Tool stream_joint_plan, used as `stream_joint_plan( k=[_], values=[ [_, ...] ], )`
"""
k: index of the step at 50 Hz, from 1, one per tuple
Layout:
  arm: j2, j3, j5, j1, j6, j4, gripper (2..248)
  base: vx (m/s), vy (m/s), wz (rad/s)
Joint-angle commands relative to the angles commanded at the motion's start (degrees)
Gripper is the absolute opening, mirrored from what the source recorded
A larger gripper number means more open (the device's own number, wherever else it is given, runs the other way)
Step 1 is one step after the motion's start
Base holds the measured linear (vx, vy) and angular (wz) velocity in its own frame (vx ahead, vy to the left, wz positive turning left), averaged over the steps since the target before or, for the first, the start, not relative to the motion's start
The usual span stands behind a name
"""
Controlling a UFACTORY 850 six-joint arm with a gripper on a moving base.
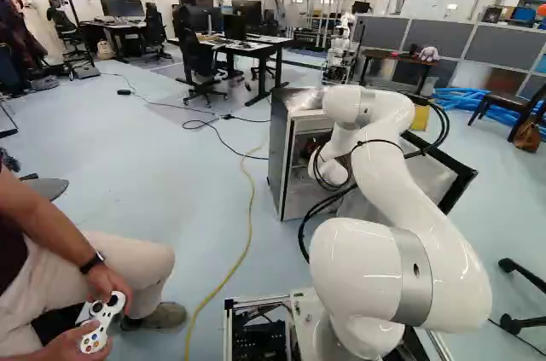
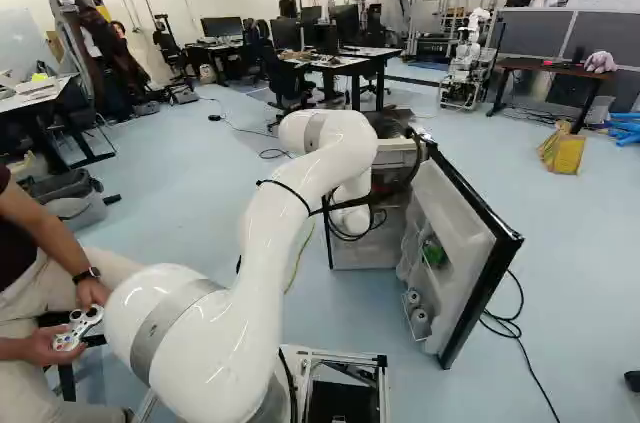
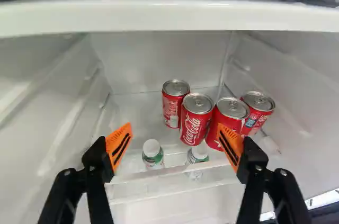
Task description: Grab a drink from the fridge
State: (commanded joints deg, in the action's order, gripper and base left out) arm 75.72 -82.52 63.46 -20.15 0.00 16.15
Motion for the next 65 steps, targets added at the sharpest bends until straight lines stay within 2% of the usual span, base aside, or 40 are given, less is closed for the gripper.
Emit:
stream_joint_plan(
  k=[1,2,6,7,12,13,18,54,55,59,60,65],
  values=[
    [0.0,0.0,0.0,0.0,0.0,0.0,222,0.0,0.0,0.0],
    [0.0,0.0,0.0,0.0,0.0,0.0,210,0.0,0.0,0.0],
    [0.0,0.0,0.0,0.0,0.0,0.0,210,0.0,0.0,0.0],
    [0.0,0.0,0.0,0.0,0.0,0.0,198,0.0,0.0,0.0],
    [0.0,0.0,0.0,0.0,0.0,0.0,198,0.0,0.0,0.0],
    [0.0,0.0,0.0,0.0,0.0,0.0,186,0.0,0.0,0.0],
    [0.0,0.0,0.0,0.0,0.0,0.0,180,0.0,0.0,0.0],
    [0.0,0.0,0.0,0.0,0.0,0.0,182,0.0,0.0,0.0],
    [0.0,0.0,0.0,0.0,0.0,0.0,171,0.0,0.0,0.0],
    [0.0,0.0,0.0,0.0,0.0,0.0,171,0.0,0.0,0.0],
    [0.0,0.0,0.0,0.0,0.0,0.0,158,0.0,0.0,0.0],
    [0.0,0.0,0.0,0.0,0.0,0.0,158,0.0,0.0,0.0]
  ],
)
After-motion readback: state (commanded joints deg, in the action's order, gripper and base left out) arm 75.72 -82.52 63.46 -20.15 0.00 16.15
